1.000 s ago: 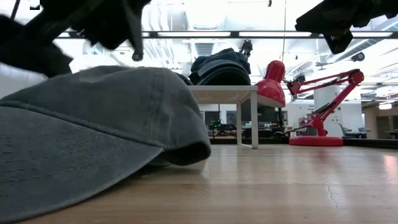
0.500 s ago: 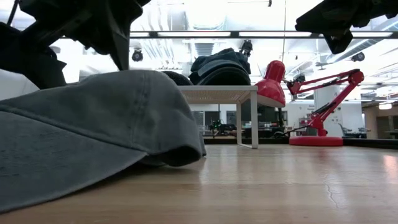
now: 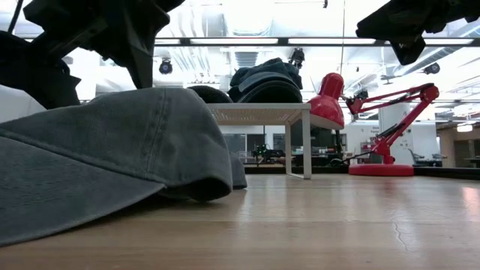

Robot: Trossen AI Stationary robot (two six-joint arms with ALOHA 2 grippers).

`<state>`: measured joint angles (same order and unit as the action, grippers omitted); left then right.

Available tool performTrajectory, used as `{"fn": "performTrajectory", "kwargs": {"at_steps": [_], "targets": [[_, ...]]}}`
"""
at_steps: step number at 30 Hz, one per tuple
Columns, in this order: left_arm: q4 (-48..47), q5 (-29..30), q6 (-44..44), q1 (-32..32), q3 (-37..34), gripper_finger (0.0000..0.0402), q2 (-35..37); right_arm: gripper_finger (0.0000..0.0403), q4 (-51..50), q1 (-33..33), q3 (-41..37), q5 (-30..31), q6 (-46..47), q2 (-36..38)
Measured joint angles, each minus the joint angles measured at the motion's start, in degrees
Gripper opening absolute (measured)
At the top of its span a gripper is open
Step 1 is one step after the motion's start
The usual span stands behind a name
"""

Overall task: Pick & Place hat
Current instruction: Stack the bottom gray cap on the gray cap

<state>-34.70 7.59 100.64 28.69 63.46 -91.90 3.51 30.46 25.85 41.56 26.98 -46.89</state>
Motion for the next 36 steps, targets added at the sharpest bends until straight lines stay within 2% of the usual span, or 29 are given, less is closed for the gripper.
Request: {"fn": "performTrajectory", "kwargs": {"at_steps": [36], "targets": [[0.86, 1.49, -2.75, -0.25, -2.97, 0.0383, 0.01, 0.0052, 0.11, 0.00, 0.00, 0.00, 0.00, 0.00]]}}
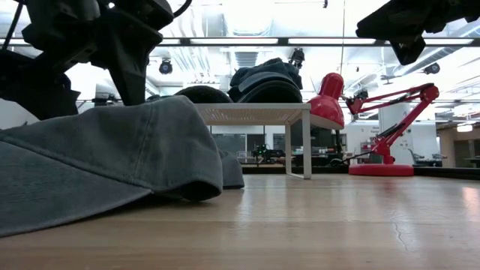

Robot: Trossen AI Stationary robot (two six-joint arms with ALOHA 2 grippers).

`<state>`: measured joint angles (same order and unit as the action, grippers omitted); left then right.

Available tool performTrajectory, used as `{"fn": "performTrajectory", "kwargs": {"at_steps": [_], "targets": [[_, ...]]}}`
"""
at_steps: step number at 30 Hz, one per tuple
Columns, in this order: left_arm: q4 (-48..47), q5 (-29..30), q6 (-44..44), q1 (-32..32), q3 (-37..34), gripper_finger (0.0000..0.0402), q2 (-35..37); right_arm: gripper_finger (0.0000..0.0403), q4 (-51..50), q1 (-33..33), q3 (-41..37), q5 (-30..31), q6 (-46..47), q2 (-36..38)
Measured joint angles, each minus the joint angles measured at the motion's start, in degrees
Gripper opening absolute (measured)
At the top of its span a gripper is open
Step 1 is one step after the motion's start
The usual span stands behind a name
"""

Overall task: Pick & Place hat
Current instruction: Stack the bottom gray cap on the gray cap

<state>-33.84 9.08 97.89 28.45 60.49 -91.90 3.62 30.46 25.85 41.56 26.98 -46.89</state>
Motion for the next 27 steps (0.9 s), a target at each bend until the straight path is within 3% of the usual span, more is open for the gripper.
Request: {"fn": "performTrajectory", "kwargs": {"at_steps": [10, 15, 20, 27], "targets": [[0.34, 0.82, 1.14, -0.03, -0.34, 0.0383, 0.00, 0.0052, 0.00, 0.01, 0.00, 0.00, 0.00, 0.00], [-0.31, -2.17, 3.96, -0.21, -1.78, 0.0366, 0.00, 0.0052, 0.01, 0.00, 0.00, 0.00, 0.00, 0.00], [-1.03, -2.61, 5.57, -0.29, -1.79, 0.0290, 0.00, 0.0052, 0.02, 0.00, 0.00, 0.00, 0.00, -0.02], [-0.47, -2.47, 6.30, -0.37, -1.34, 0.0126, 0.00, 0.0052, 0.02, 0.02, 0.00, 0.00, 0.00, -0.04]]}}
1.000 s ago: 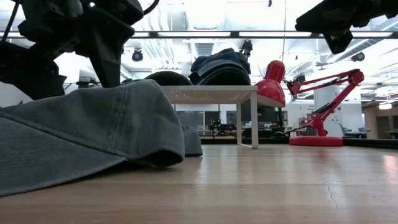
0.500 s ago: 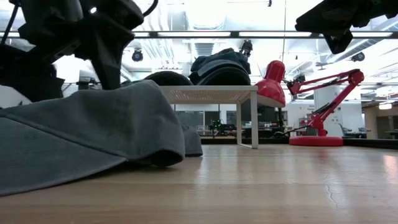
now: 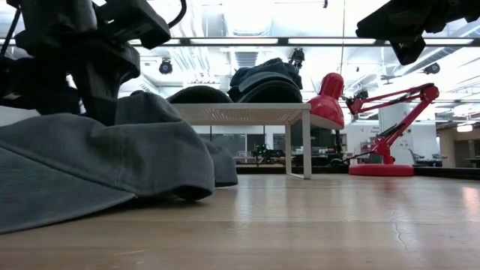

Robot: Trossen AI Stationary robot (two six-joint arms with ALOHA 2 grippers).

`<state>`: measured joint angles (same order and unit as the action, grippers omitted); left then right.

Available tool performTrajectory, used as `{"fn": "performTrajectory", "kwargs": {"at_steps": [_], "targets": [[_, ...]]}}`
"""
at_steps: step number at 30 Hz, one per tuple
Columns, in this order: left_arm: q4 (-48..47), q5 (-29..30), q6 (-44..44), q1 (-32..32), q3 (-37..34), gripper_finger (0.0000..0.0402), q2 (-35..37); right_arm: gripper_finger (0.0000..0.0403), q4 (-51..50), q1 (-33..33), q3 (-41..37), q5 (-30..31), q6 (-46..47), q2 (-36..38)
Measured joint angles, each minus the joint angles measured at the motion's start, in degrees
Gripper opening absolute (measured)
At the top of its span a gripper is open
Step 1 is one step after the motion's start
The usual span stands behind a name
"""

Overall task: Pick & Place hat
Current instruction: Stack the bottom gray cap on the gray cap

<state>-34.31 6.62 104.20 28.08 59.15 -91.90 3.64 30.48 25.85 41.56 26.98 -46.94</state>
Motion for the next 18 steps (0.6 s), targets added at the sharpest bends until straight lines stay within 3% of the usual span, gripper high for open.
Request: {"fn": "performTrajectory", "kwargs": {"at_steps": [4, 6, 12, 18], "targets": [[1.38, 0.13, 0.05, 0.00, 0.12, 0.0035, 0.12, 0.0052, 0.01, -0.02, 0.00, 0.00, 0.00, 0.00], [1.40, 0.15, 0.05, 0.02, 1.19, 0.0010, 0.22, 0.0052, 0.01, -0.02, 0.00, 0.00, 0.00, 0.00], [0.76, -0.09, -1.64, 0.02, 5.82, 0.0005, 2.30, 0.0052, 0.01, -0.01, 0.00, 0.00, 0.00, 0.00], [-6.93, -0.20, -2.18, 0.13, 10.88, 0.0003, 7.18, 0.0052, 0.04, 0.00, 0.00, 0.00, 0.00, 0.00]]}}
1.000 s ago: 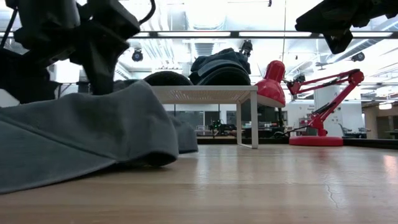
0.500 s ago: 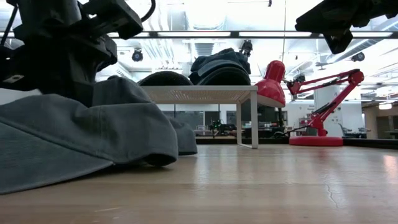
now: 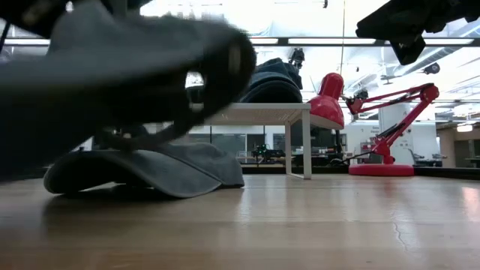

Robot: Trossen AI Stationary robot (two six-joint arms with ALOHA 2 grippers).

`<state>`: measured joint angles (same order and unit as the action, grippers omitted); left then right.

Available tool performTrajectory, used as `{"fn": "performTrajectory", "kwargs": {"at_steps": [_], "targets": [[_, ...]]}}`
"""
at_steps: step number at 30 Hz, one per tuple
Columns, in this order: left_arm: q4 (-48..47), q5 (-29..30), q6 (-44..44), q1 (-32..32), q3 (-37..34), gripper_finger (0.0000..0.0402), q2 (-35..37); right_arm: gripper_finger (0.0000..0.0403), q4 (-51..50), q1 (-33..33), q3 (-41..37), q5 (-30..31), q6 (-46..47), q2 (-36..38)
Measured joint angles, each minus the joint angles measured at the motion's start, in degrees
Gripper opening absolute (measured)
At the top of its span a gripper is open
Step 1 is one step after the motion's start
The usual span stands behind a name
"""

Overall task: Pick & Place hat
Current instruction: Stack the bottom gray cap on the gray cap

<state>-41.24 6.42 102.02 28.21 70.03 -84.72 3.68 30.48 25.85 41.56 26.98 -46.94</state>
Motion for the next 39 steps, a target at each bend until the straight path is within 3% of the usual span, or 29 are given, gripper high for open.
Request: {"fn": "performTrajectory", "kwargs": {"at_steps": [5, 12, 17, 30, 39], "targets": [[-5.48, 4.60, -2.14, 0.13, 4.61, 0.0002, 4.49, 0.0052, 0.00, 0.00, 0.00, 0.00, 0.00, 0.00], [-16.14, 25.94, -5.25, 0.02, 13.80, 0.0001, 7.91, 0.0052, -0.02, 0.00, 0.00, 0.00, 0.00, 0.00], [-26.17, 34.56, -8.67, -1.14, 24.09, 0.0001, 7.20, 0.0052, -0.02, 0.00, 0.00, 0.00, 0.00, 0.02], [-41.09, 36.44, -18.28, -14.38, 45.13, 0.0000, 0.88, 0.0052, -0.02, 0.00, 0.00, 0.00, 0.00, 0.04], [-41.52, 32.88, -27.61, -26.81, 50.16, 0.0000, 0.10, 0.0052, -0.02, -0.02, -0.01, 0.00, 0.00, 0.04]]}}
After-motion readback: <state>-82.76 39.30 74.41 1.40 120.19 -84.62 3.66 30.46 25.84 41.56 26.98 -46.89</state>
